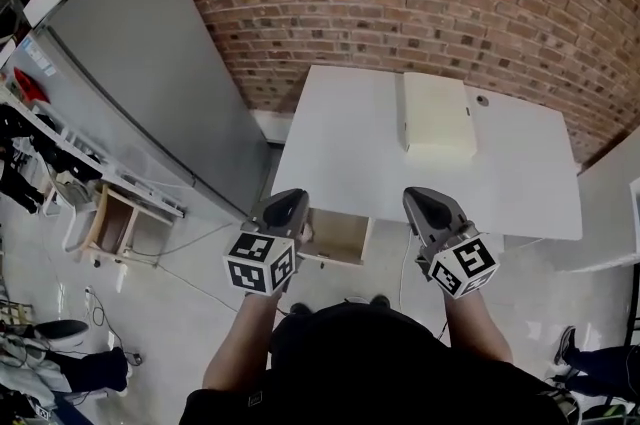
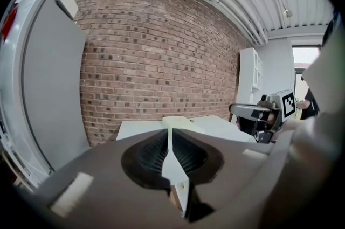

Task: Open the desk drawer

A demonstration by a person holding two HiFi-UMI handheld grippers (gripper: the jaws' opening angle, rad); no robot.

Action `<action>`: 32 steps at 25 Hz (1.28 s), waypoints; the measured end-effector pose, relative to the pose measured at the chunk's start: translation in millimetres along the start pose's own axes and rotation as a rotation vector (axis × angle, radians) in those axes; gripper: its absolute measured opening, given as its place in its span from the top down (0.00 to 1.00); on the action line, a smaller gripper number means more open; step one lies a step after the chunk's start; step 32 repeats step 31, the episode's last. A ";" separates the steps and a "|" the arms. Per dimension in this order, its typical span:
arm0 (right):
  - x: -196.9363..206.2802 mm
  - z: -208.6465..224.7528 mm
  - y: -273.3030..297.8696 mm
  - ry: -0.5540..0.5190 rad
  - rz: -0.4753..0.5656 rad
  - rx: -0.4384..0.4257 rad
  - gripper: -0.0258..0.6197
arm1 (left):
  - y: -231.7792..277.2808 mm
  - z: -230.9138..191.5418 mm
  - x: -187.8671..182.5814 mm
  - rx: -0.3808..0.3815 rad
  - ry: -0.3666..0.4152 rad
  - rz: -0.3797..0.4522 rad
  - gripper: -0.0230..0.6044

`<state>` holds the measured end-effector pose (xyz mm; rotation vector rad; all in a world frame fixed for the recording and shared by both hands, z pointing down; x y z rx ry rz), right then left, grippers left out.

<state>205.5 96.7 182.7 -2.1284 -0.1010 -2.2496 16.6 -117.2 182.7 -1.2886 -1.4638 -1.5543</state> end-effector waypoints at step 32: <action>5.1 -60.9 50.7 -0.032 -0.058 -0.072 0.94 | -48.8 -84.0 23.4 -0.102 -0.102 0.029 0.93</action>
Point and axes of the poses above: the fingertips, and each gripper's own axes: y forward along the fingers, z to its right, x out of its underside, the point moved 9 cm from there along -y, backward along the fingers
